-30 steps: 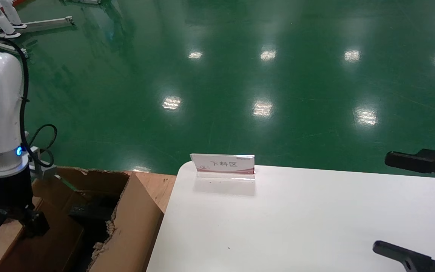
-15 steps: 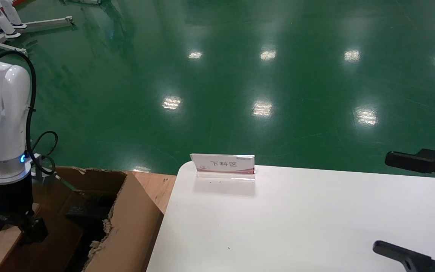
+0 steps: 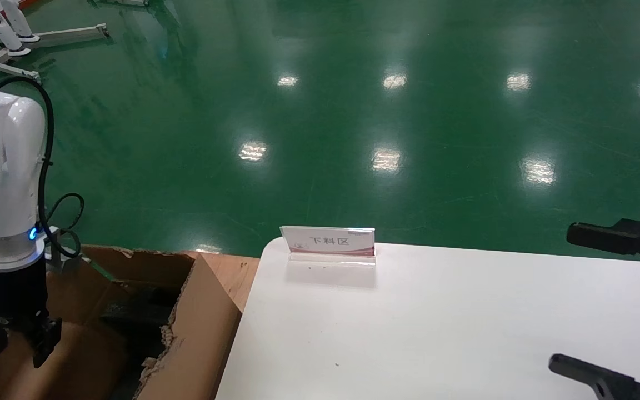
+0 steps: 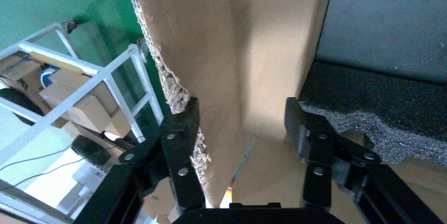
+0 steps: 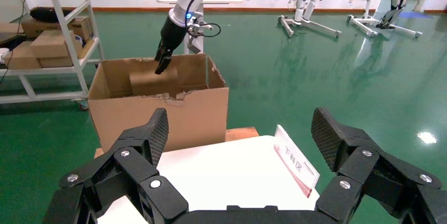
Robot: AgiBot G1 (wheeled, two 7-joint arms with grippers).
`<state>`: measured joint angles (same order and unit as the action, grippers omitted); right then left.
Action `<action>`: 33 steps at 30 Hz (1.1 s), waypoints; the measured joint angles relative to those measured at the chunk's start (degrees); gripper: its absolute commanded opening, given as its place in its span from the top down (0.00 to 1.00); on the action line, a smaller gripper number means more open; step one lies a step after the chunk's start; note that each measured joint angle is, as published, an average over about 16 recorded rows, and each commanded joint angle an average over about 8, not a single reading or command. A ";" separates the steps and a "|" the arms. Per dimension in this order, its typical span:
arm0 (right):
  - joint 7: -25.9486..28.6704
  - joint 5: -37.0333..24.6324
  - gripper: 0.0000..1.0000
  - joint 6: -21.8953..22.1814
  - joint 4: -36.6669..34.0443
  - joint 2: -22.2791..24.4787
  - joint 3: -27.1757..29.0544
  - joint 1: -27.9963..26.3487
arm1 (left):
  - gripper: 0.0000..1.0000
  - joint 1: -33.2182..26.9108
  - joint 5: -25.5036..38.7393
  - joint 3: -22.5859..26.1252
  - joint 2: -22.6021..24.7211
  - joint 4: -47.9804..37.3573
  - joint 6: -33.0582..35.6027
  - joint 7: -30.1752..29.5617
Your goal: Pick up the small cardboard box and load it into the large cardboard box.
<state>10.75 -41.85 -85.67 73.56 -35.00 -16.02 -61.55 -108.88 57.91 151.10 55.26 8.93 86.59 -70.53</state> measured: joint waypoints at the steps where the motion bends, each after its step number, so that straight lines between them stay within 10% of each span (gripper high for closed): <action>1: 0.00 0.00 0.00 0.00 0.00 0.00 0.00 0.00 | 0.00 -0.02 -0.01 -0.01 0.01 0.00 0.00 0.01; 16: 0.00 0.00 0.00 0.01 0.00 0.00 0.00 0.00 | 0.00 -3.86 -1.50 -2.21 0.30 0.06 -0.05 5.65; 33: 0.00 0.00 0.00 0.01 -0.01 0.00 0.00 0.00 | 0.00 -19.71 -12.04 -11.57 -9.45 4.69 4.41 32.17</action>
<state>10.75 -41.84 -85.66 73.55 -35.00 -16.02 -61.54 -128.59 45.87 139.53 45.81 13.61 91.01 -38.36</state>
